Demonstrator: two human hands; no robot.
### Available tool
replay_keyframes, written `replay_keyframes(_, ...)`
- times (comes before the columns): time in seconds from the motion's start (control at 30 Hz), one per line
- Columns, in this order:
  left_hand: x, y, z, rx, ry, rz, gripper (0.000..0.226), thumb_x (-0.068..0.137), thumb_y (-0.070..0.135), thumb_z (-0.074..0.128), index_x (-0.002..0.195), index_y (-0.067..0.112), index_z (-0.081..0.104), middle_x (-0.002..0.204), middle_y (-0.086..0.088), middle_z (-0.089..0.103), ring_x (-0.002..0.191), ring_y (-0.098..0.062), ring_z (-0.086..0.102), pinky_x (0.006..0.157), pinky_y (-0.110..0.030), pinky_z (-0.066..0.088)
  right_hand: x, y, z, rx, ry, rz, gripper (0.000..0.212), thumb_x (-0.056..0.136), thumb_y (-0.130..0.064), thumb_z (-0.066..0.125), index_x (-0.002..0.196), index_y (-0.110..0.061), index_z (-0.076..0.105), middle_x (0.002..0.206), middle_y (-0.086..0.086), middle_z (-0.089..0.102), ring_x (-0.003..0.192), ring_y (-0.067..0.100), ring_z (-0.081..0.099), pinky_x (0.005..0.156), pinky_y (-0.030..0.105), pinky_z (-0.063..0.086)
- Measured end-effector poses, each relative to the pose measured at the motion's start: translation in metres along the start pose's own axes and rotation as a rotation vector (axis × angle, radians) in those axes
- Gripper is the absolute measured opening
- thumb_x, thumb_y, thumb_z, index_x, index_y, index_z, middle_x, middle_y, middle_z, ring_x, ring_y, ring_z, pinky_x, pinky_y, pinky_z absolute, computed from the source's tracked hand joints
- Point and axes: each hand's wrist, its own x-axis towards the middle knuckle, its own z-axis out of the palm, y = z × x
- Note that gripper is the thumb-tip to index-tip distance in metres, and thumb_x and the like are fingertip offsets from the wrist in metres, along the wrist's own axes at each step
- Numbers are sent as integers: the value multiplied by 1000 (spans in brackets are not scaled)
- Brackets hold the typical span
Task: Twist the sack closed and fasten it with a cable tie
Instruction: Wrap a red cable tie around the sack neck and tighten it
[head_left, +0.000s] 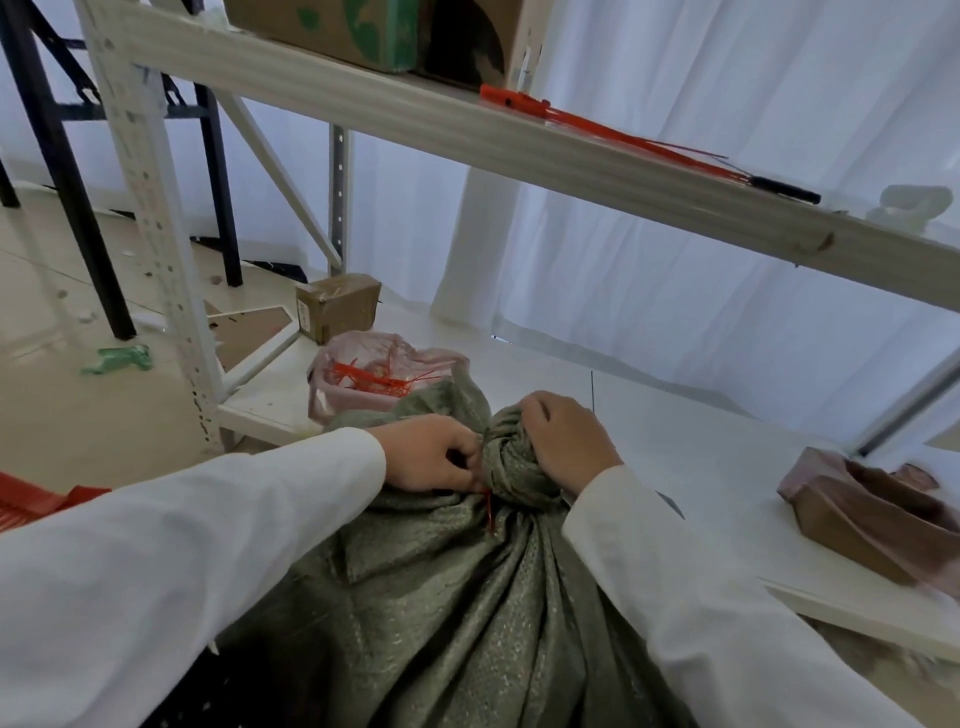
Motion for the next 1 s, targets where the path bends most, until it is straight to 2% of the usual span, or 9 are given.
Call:
replay_keyframes(0.13,0,3,4,30,47,23,16,87,27,60,74,23,53,84,5,53,84,-14,52,85,-30,43,-1,4,-6,8,95,-20,37,94,-29,30,59,-23,38,66,0,46,76,29,47,68,34,35)
replay_keyframes(0.23,1,3,2,-22,47,21,15,87,26,61,75,21,55,87,4,54,84,-12,52,82,-26,40,-4,5,-10,272,36,35,34,94,-46,34,90,-20,57,97,2,60,95,22,53,83,32,39)
replay_keyframes(0.33,1,3,-1,-106,54,6,17,86,26,63,71,23,56,83,9,55,77,-2,51,75,-19,36,-3,5,-29,566,-53,143,61,93,-58,21,122,-14,52,123,9,56,114,22,51,105,40,36)
replay_keyframes(0.47,3,1,-3,-137,47,-6,16,85,26,65,70,27,58,76,13,55,71,4,50,70,-12,36,-5,16,-52,789,-39,219,55,95,-55,20,108,-19,60,110,5,62,108,18,54,96,36,38)
replay_keyframes(0.57,5,0,-6,-165,23,-34,20,87,26,63,67,30,59,76,8,57,67,3,51,71,-15,38,-10,14,-41,623,-205,181,40,91,-53,40,93,-20,63,98,1,68,98,18,61,97,38,45)
replay_keyframes(0.67,4,1,-10,-185,15,-61,28,94,25,51,67,28,58,69,8,56,58,6,50,66,-13,38,-11,9,-32,457,-274,83,42,87,-48,52,105,-12,63,108,8,69,100,19,65,97,39,48)
replay_keyframes(0.83,3,6,-13,-343,211,-97,33,98,28,40,88,16,69,80,7,68,80,-4,62,84,-17,43,-6,10,-45,410,-251,112,64,89,-61,30,111,-9,61,115,12,65,108,25,60,102,42,43)
replay_keyframes(0.93,-1,8,-14,-287,228,-56,29,95,34,46,84,19,69,76,10,68,76,-3,62,81,-18,44,-5,14,-56,480,-170,180,60,91,-60,26,119,-16,55,118,4,58,112,20,54,100,40,43)
replay_keyframes(1.0,-3,9,-14,-179,151,-13,23,89,38,56,83,19,68,71,12,64,64,2,56,69,-14,42,-7,15,-59,436,-105,142,48,90,-57,35,113,-20,56,118,3,59,107,19,56,98,40,44)
